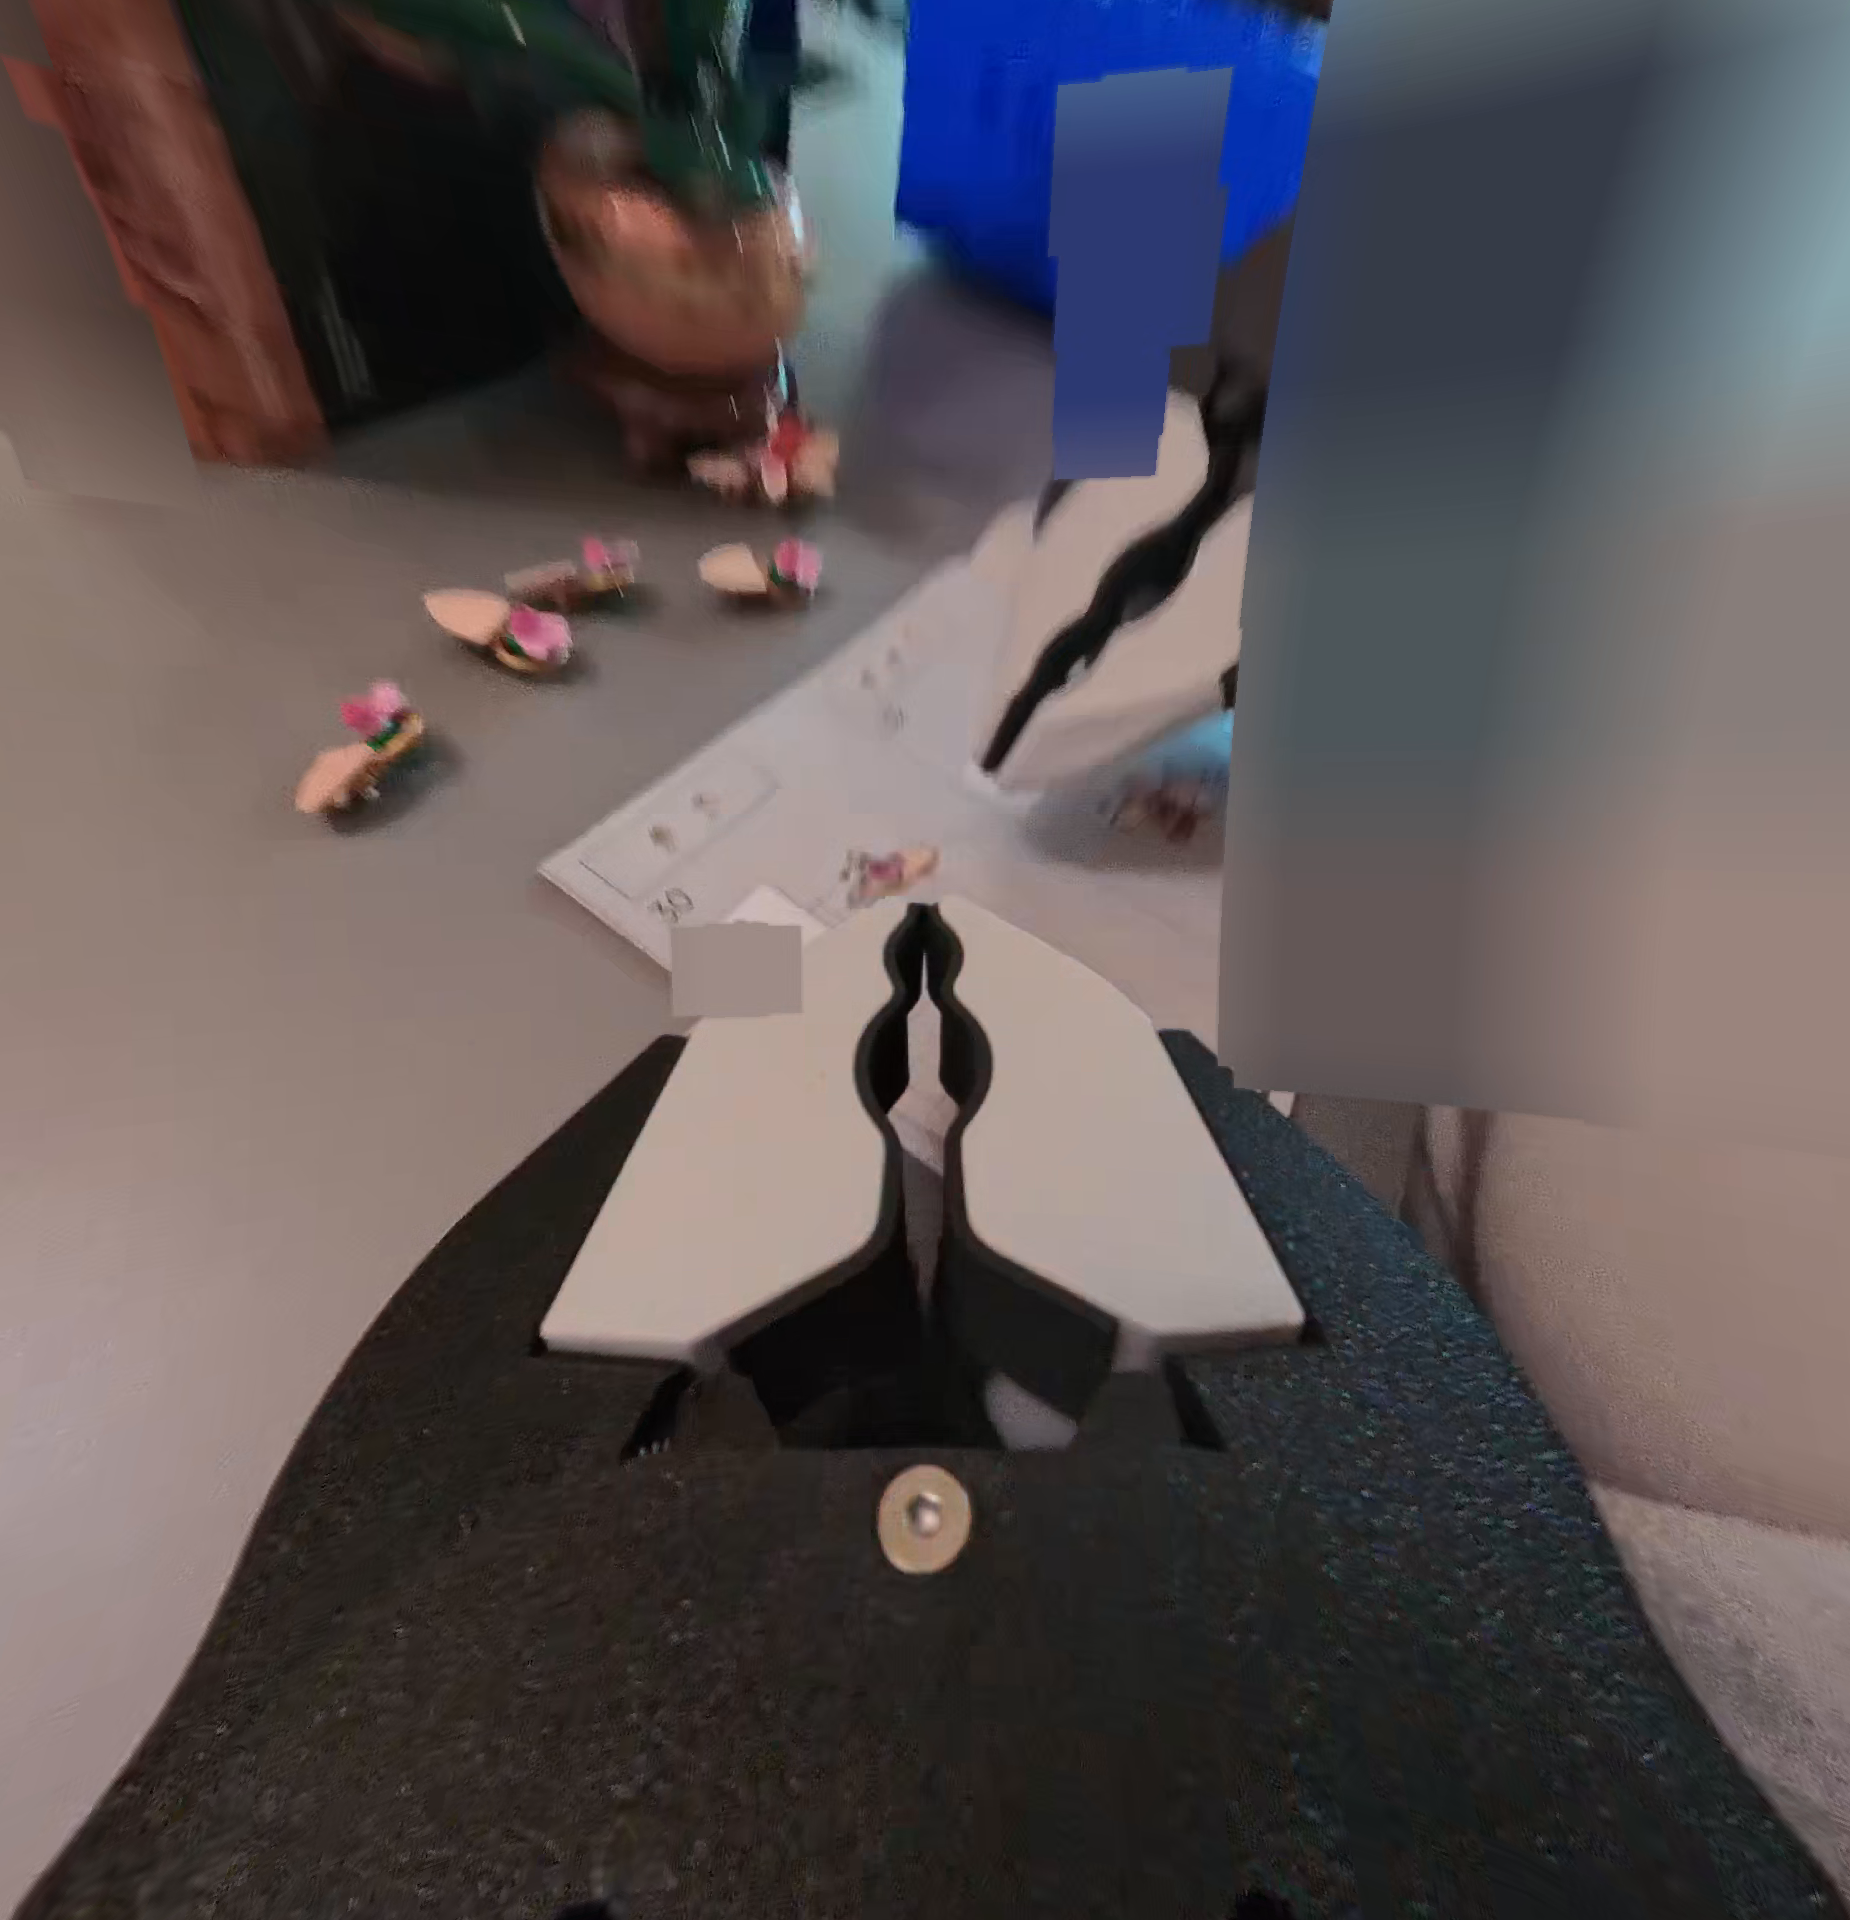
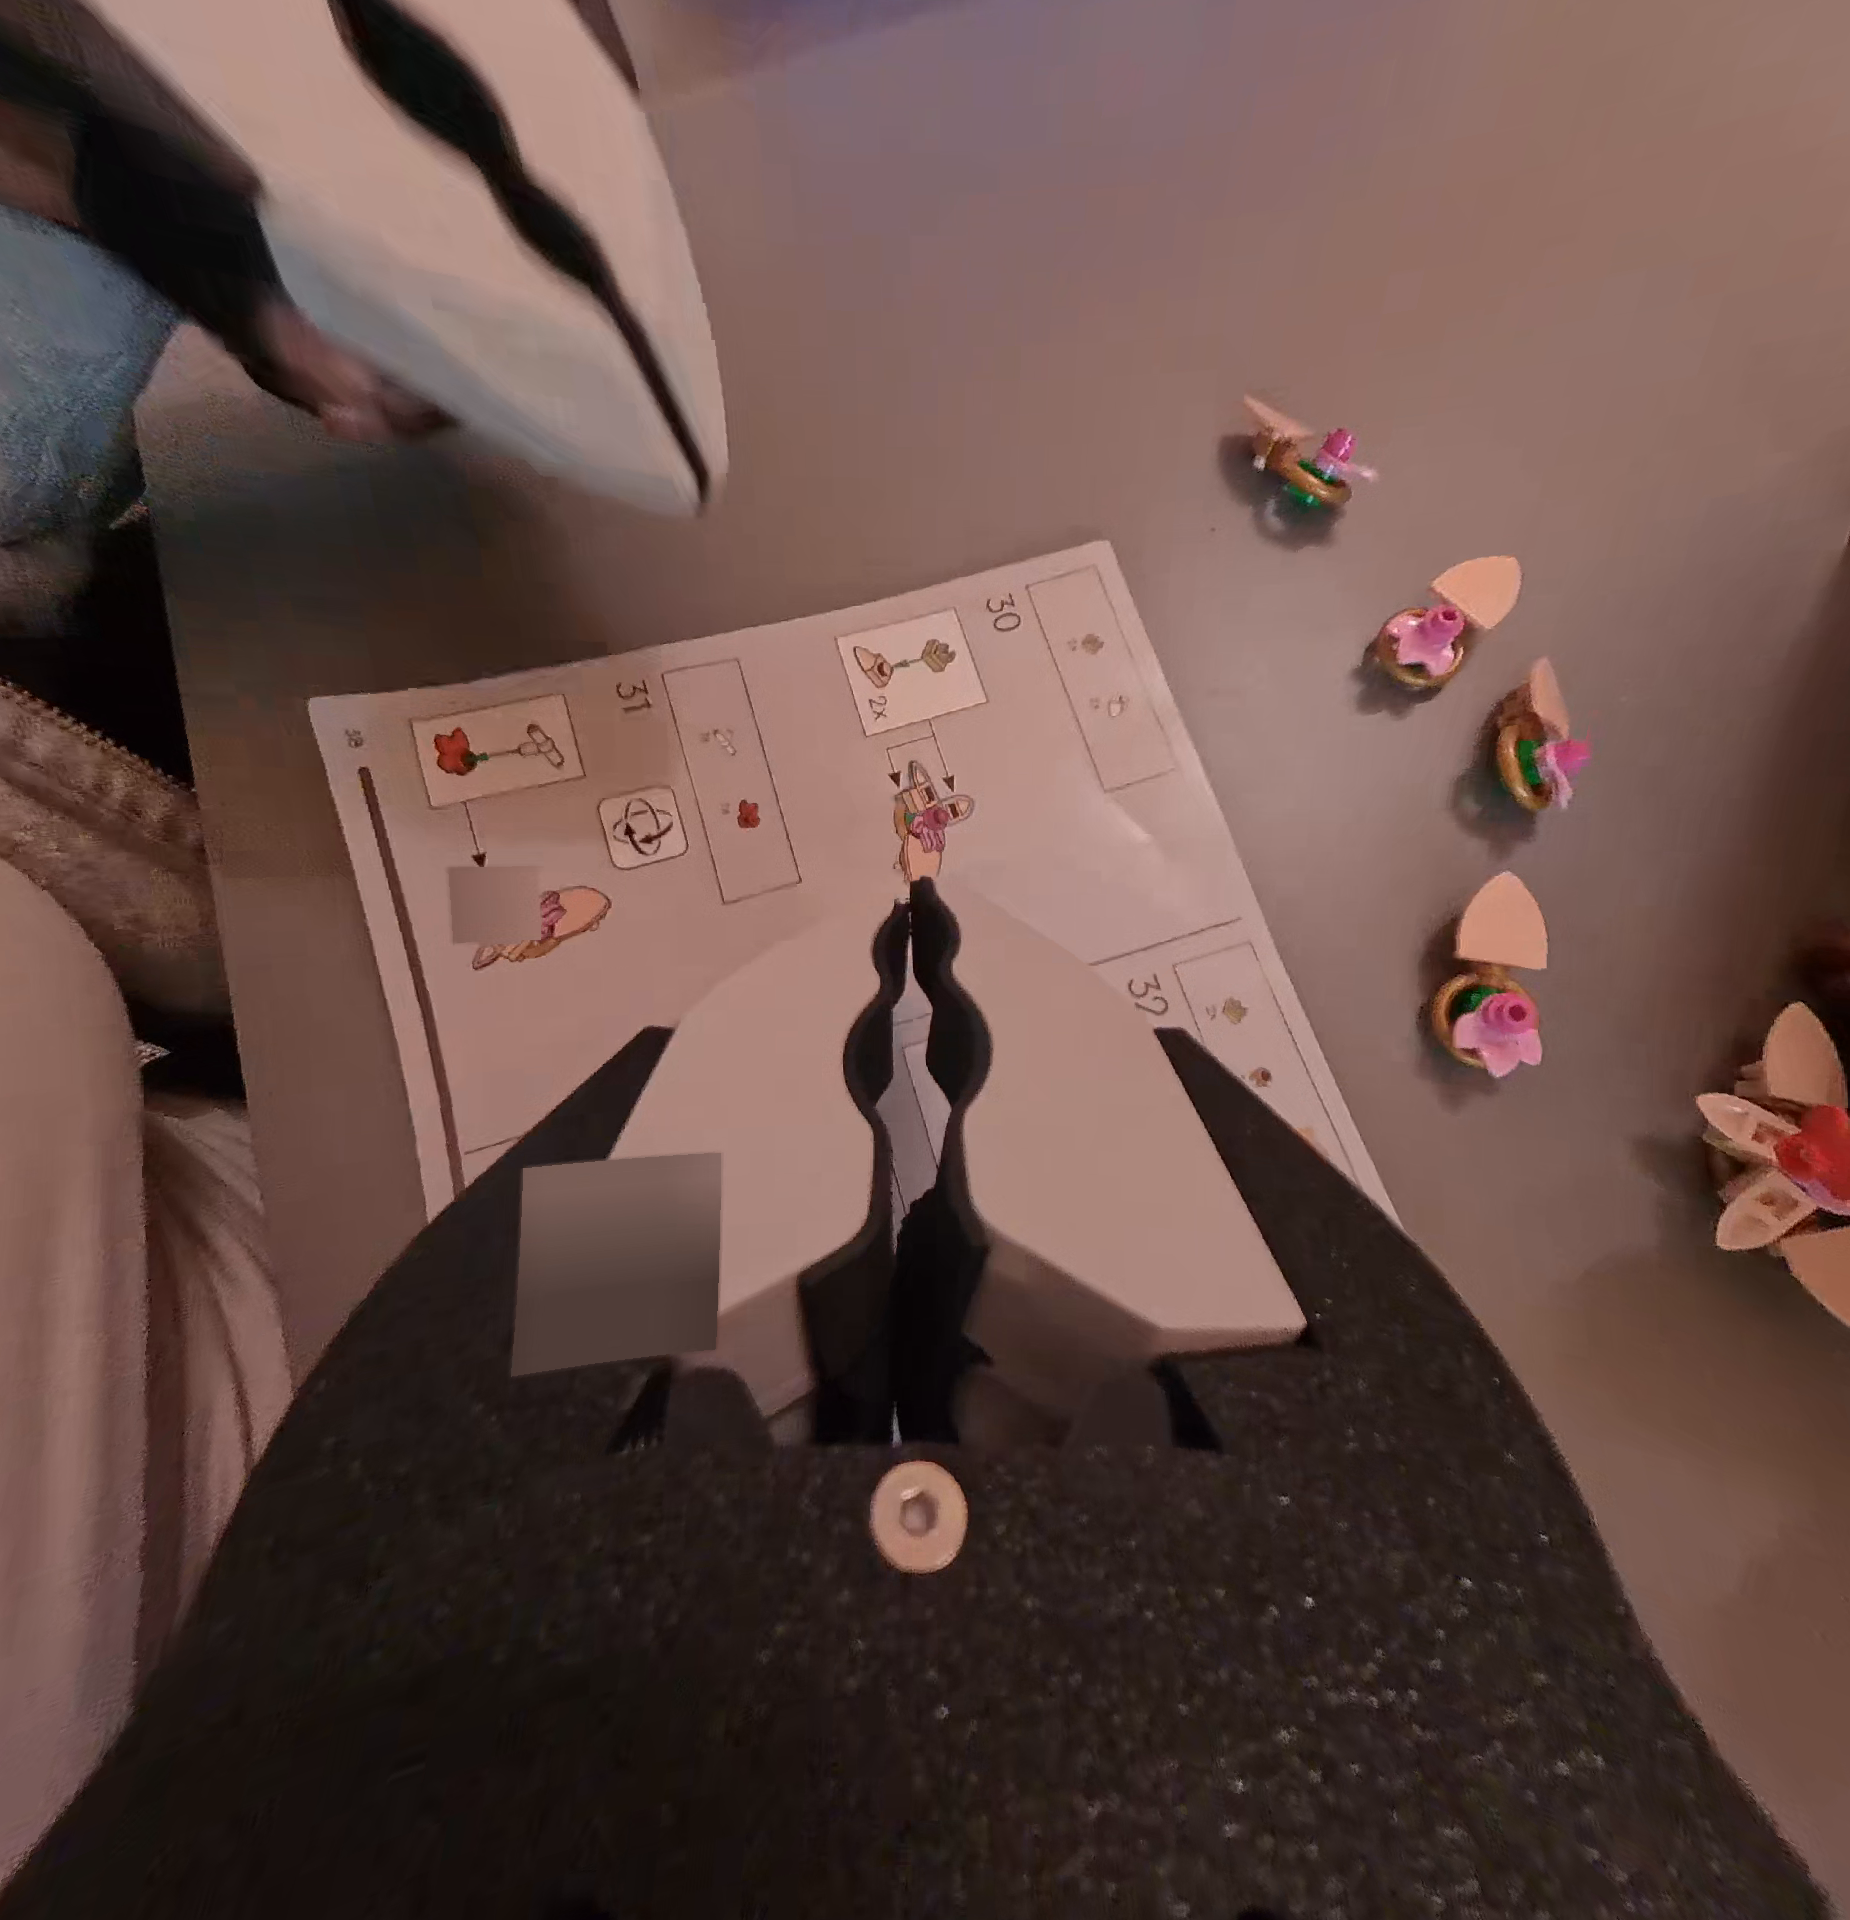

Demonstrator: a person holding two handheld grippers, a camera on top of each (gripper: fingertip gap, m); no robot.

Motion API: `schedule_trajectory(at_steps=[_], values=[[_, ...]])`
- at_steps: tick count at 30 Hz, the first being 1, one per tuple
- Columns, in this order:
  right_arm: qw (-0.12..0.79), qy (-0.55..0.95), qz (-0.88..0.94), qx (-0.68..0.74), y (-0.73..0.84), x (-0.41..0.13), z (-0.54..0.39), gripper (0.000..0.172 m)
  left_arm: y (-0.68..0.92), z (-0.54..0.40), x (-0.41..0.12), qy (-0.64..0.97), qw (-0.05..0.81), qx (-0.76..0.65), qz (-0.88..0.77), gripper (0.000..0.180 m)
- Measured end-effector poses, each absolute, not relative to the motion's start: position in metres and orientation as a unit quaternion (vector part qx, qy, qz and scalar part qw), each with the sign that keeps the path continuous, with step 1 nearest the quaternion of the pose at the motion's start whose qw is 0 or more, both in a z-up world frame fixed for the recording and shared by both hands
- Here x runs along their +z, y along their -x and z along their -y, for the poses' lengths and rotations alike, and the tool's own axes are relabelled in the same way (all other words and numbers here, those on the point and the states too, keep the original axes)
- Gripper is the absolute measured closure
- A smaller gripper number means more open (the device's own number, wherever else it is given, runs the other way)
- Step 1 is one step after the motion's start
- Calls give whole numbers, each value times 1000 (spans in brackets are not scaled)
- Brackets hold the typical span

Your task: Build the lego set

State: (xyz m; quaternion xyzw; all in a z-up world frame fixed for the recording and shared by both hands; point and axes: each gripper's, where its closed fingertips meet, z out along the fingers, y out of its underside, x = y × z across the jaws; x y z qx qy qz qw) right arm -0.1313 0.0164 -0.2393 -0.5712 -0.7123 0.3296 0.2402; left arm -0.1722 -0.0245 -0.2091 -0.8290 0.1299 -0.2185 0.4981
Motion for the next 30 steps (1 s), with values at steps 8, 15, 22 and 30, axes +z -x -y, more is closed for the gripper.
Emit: schedule_trajectory(at_steps=[8,15,22,30], values=[[217,572,738,283,134,-263,-16,172,158,29,-259,892,362,-212,-169,180],[212,584,720,309,135,-263,-17,172,158,29,-260,891,355,-237,-153,180],[258,576,709,315,134,-262,-17,172,158,29,-260,891,355,-246,-139,180],[375,583,665,277,57,-193,-65,166,158,29,-260,893,363,-218,-150,180]])
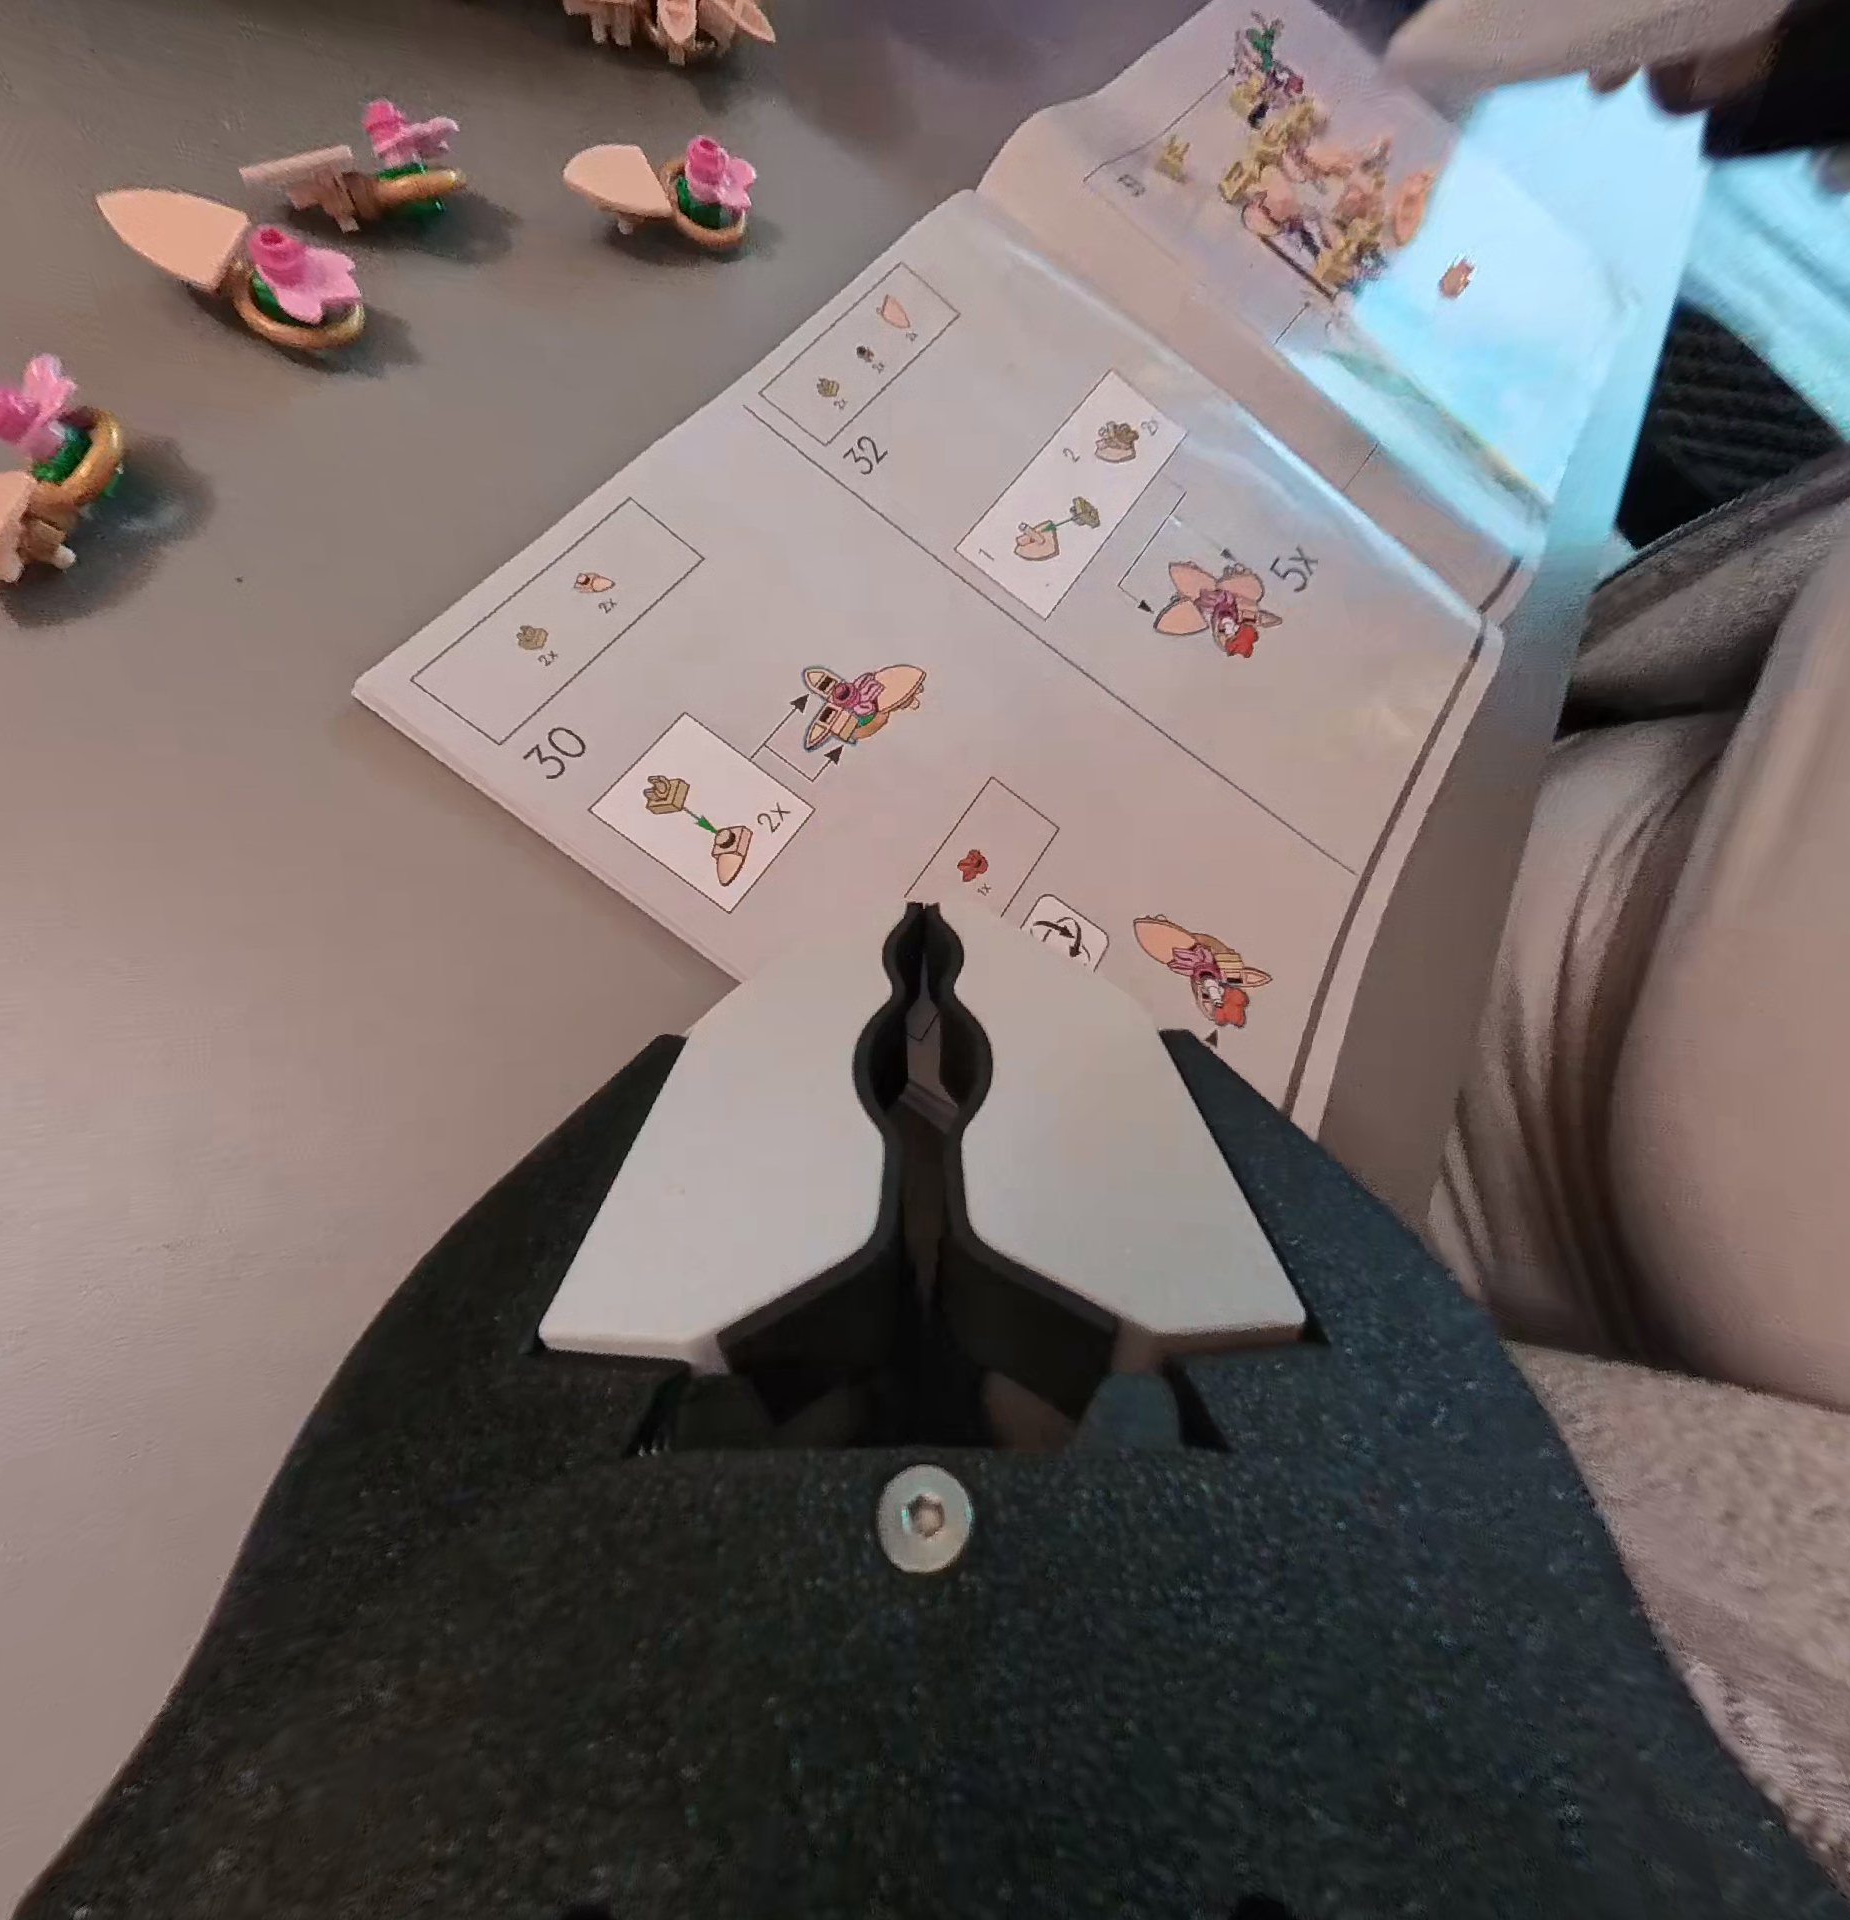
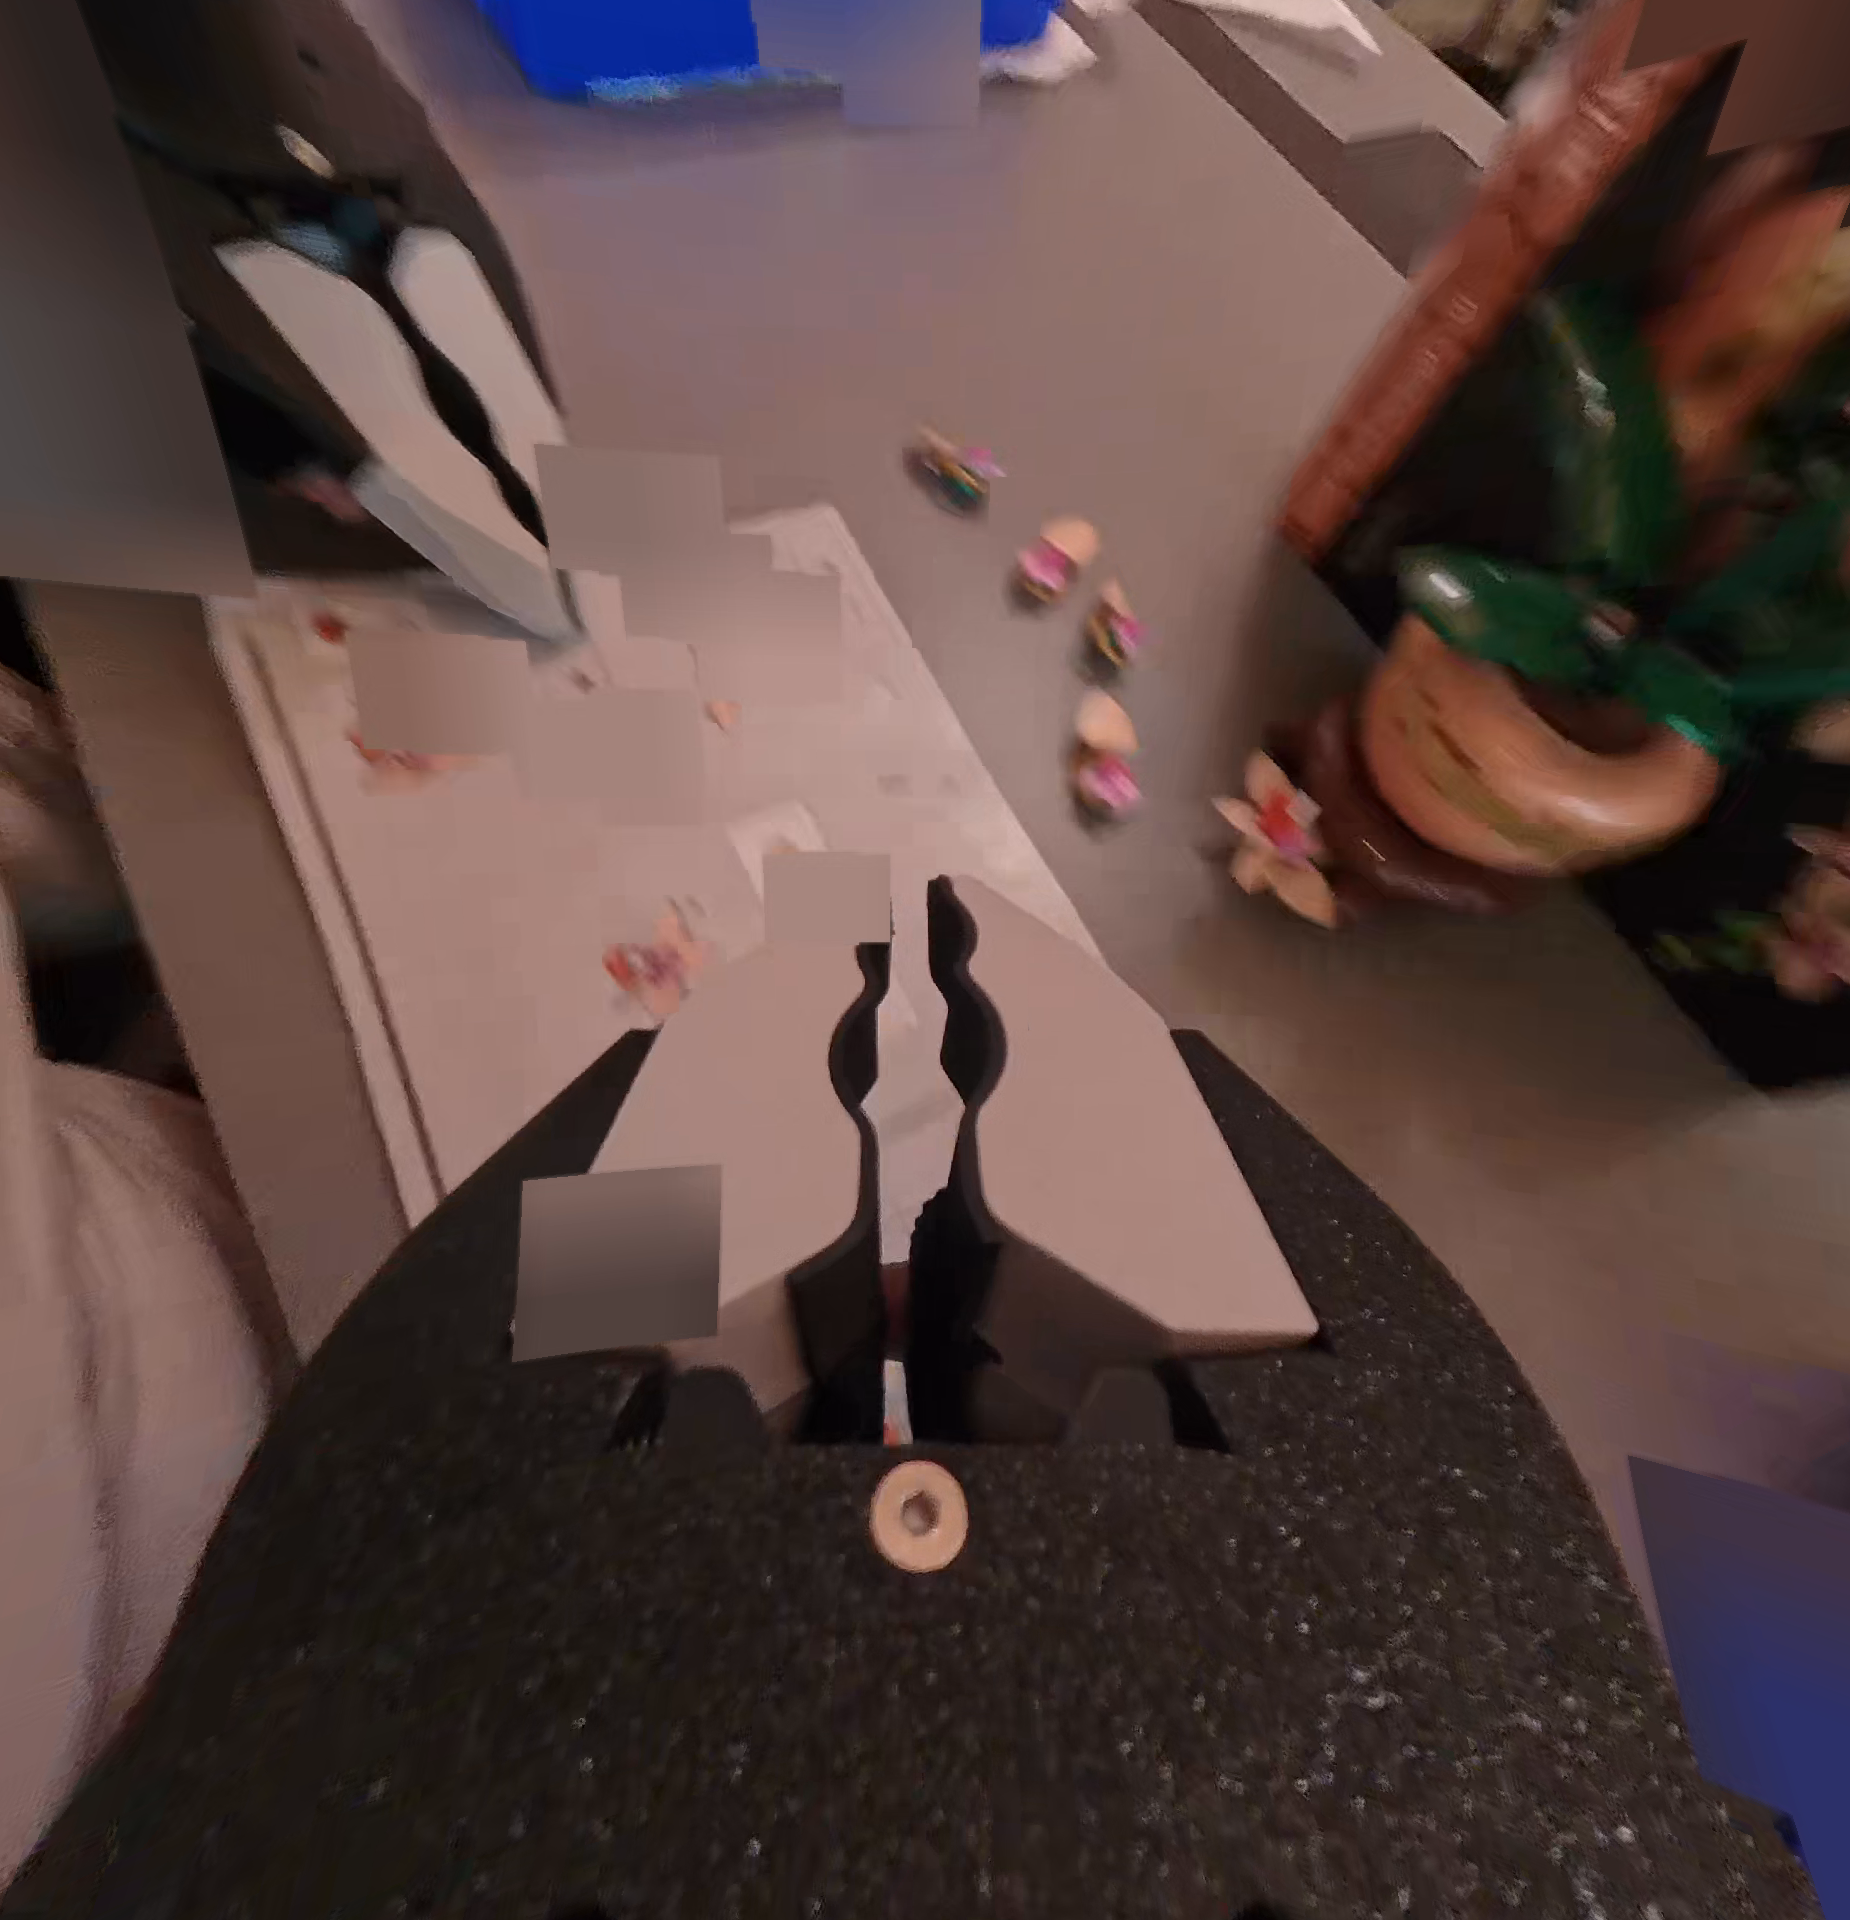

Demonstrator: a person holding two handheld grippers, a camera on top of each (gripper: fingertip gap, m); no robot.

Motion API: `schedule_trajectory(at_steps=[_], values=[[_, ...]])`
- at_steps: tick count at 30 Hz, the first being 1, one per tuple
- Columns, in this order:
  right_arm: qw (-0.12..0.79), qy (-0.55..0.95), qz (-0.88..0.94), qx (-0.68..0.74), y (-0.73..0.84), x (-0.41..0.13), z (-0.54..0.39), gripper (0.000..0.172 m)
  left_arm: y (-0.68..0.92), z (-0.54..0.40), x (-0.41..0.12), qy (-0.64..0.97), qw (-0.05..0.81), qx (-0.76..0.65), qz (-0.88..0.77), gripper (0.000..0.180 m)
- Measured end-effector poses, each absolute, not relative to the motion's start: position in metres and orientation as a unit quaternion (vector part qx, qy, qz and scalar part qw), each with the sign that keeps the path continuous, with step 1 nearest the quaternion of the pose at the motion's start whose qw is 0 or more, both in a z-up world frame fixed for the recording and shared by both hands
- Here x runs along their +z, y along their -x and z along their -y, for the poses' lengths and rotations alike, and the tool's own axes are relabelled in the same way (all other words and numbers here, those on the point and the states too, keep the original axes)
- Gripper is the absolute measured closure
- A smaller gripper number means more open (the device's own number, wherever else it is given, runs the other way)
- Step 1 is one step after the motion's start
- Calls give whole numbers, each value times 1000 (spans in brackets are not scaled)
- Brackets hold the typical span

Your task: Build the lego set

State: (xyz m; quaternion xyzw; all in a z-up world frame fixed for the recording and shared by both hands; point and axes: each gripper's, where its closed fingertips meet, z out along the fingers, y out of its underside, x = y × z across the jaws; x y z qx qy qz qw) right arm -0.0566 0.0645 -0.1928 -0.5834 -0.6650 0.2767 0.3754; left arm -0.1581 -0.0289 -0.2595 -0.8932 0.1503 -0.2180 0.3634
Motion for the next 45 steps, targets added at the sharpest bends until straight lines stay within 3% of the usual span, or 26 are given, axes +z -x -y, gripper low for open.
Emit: schedule_trajectory(at_steps=[4,10,18,23,30,45], values=[[386,630,648,186,-7,-202,-111,169,164,24,-253,900,376,-166,-145,174],[327,676,638,171,-56,-229,-127,167,138,15,-217,883,407,-156,-177,171],[327,656,656,179,-50,-238,-127,167,81,-9,-200,857,432,-147,-238,171],[323,648,657,209,-44,-235,-123,167,65,-20,-214,860,424,-143,-247,171],[285,669,644,239,-42,-238,-122,154,64,-28,-251,883,373,-127,-256,171],[239,702,636,212,-24,-265,-134,166,84,-20,-244,872,406,-144,-234,171]])
